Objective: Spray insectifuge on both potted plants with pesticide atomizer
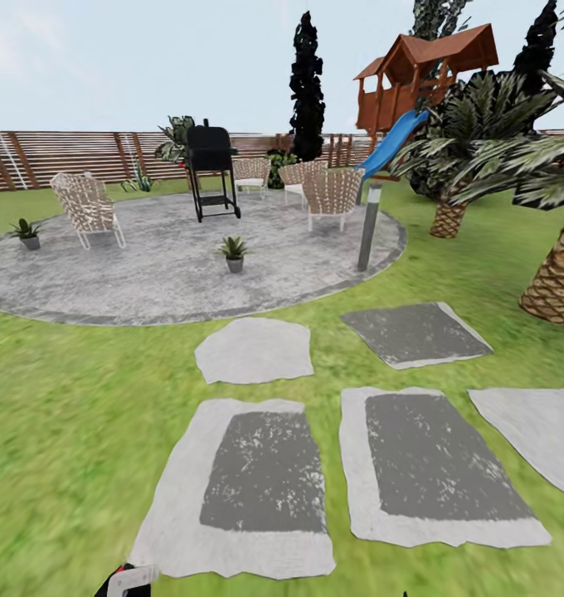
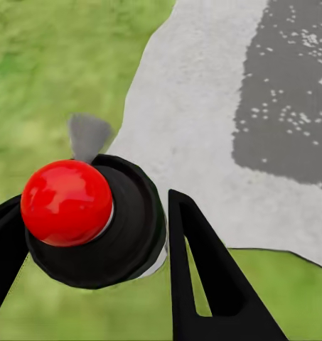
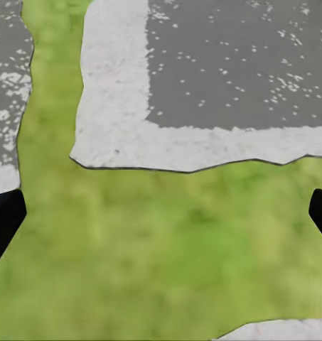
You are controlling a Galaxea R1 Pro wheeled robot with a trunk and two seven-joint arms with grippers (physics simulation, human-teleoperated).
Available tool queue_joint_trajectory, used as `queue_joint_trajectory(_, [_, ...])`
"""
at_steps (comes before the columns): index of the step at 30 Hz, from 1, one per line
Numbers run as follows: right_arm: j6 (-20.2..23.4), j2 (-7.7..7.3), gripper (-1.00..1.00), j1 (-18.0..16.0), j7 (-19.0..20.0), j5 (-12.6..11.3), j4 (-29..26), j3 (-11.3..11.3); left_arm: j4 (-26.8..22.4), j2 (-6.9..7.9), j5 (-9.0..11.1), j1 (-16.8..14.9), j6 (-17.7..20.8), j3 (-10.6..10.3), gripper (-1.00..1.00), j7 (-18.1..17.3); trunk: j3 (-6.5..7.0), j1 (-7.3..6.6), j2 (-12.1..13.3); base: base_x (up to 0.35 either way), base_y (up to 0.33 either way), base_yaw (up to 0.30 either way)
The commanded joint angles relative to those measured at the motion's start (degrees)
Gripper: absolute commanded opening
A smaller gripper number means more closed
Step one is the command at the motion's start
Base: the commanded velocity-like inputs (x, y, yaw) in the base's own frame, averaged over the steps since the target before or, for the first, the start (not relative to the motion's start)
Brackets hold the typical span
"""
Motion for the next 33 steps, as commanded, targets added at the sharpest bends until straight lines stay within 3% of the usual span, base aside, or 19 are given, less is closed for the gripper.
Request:
queue_joint_trajectory(1, [-0.2,-0.02,1.0,0.0,0.1,-0.6,0.0,0.2,0.1,-0.02,-0.4,-0.1,-0.2,0.1,-1.0,0.3,-0.05,0.02,0.0,0.338,-0.08,0.265])
queue_joint_trajectory(6, [-0.2,-0.02,1.0,0.0,0.1,-0.6,0.0,0.1,0.0,-0.04,-0.4,-0.1,-0.2,0.1,-1.0,0.3,-0.05,0.02,0.0,0.338,-0.08,0.163])
queue_joint_trajectory(25, [-0.2,-0.02,1.0,0.0,0.1,-0.6,0.0,0.1,0.1,-0.02,-0.4,-0.1,-0.2,0.1,-1.0,0.3,-0.05,0.02,0.0,0.338,-0.08,0.008])
queue_joint_trajectory(33, [-0.2,-0.02,1.0,0.0,0.1,-0.6,0.0,0.1,0.1,-0.07,-0.4,-0.1,-0.2,0.1,-1.0,0.3,-0.05,0.02,0.0,0.338,-0.09,0.236])
